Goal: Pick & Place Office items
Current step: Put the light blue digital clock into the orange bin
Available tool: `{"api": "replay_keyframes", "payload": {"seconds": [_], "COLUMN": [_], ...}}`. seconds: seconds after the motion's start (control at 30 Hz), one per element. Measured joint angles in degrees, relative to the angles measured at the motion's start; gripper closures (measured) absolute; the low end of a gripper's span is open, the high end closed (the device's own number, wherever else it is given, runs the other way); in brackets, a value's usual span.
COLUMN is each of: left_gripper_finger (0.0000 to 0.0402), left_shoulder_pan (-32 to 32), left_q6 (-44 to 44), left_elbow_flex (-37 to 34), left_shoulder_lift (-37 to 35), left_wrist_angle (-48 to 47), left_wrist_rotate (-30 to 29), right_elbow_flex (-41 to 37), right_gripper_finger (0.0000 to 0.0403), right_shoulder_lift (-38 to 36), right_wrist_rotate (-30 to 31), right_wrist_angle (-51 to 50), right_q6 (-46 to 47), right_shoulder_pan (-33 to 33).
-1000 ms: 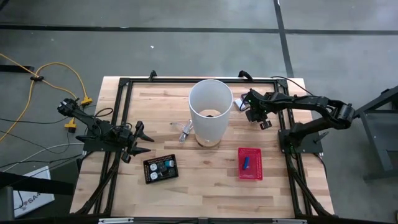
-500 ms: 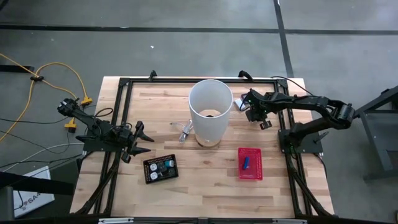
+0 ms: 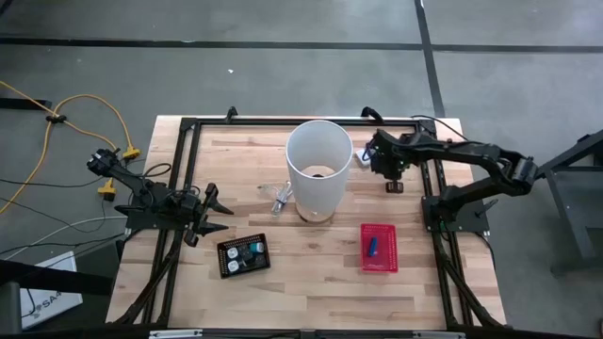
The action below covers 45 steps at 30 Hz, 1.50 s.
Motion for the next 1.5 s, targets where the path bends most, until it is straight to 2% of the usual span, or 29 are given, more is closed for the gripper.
{"api": "replay_keyframes", "payload": {"seconds": [0.23,0.4,0.5,0.67,0.83,1.07,1.27,1.5], "left_gripper_finger": [0.0202,0.0202,0.0202,0.0202,0.0202,0.0202,0.0202,0.0202], "left_shoulder_pan": [0.0,0.0,0.0,0.0,0.0,0.0,0.0,0.0], "left_q6": [0.0,0.0,0.0,0.0,0.0,0.0,0.0,0.0], "left_elbow_flex": [0.0,0.0,0.0,0.0,0.0,0.0,0.0,0.0], "left_shoulder_lift": [0.0,0.0,0.0,0.0,0.0,0.0,0.0,0.0], "left_wrist_angle": [0.0,0.0,0.0,0.0,0.0,0.0,0.0,0.0], "left_wrist_rotate": [0.0,0.0,0.0,0.0,0.0,0.0,0.0,0.0], "right_elbow_flex": [7.3,11.6,13.3,13.8,13.8,13.8,13.8,13.8], "right_gripper_finger": [0.0346,0.0346,0.0346,0.0346,0.0346,0.0346,0.0346,0.0347], "right_shoulder_lift": [-0.1,-2.4,-4.6,-8.0,-8.2,-8.2,-5.8,-1.3], "right_wrist_rotate": [-3.0,-3.8,-3.5,-2.9,-1.3,0.9,3.4,3.5], "right_wrist_angle": [-7.6,-11.1,-12.5,-14.6,-17.6,-15.0,-11.9,-7.4], "right_q6": [17.2,26.3,33.1,50.0,66.9,89.6,106.7,120.0], "right_shoulder_pan": [0.5,4.4,8.5,16.7,26.8,40.2,50.1,56.3]}}
